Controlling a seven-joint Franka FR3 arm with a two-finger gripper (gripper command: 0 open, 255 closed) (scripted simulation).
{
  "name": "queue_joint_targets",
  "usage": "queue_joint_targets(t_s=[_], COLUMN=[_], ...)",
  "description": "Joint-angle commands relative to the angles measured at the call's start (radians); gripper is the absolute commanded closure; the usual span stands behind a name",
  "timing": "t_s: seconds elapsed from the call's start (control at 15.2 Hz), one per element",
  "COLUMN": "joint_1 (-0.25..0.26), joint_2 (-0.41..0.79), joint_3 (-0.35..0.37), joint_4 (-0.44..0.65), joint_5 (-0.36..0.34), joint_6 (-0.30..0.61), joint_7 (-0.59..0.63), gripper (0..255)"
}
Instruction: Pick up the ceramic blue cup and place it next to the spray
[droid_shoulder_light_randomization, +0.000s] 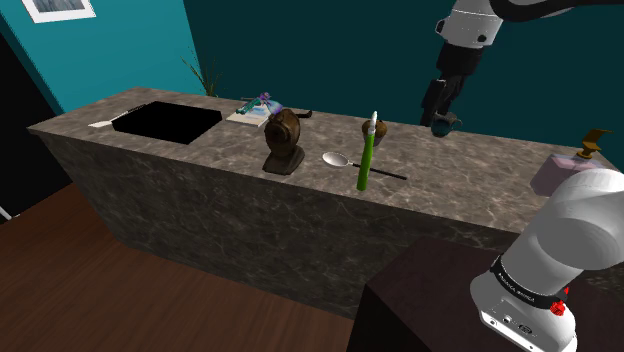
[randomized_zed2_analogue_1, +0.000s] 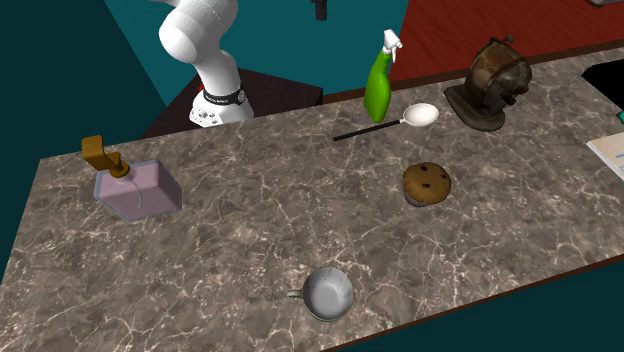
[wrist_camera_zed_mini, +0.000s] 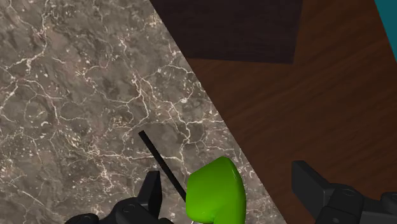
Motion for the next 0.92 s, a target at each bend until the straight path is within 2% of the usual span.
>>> queue_joint_targets(t_s=[0.0, 0.46, 0.86], joint_1=[0.0, -0.059, -0.099], joint_2=[0.0, 0.109, 0.249], joint_3=[0.0, -0.135, -0.247], joint_4=[0.0, -0.011, 0.027], joint_5=[0.0, -0.093, -0.15], joint_6=[0.0, 0.11, 0.209], joint_7=[0.0, -0.153, -0.28], gripper=[0, 0, 0])
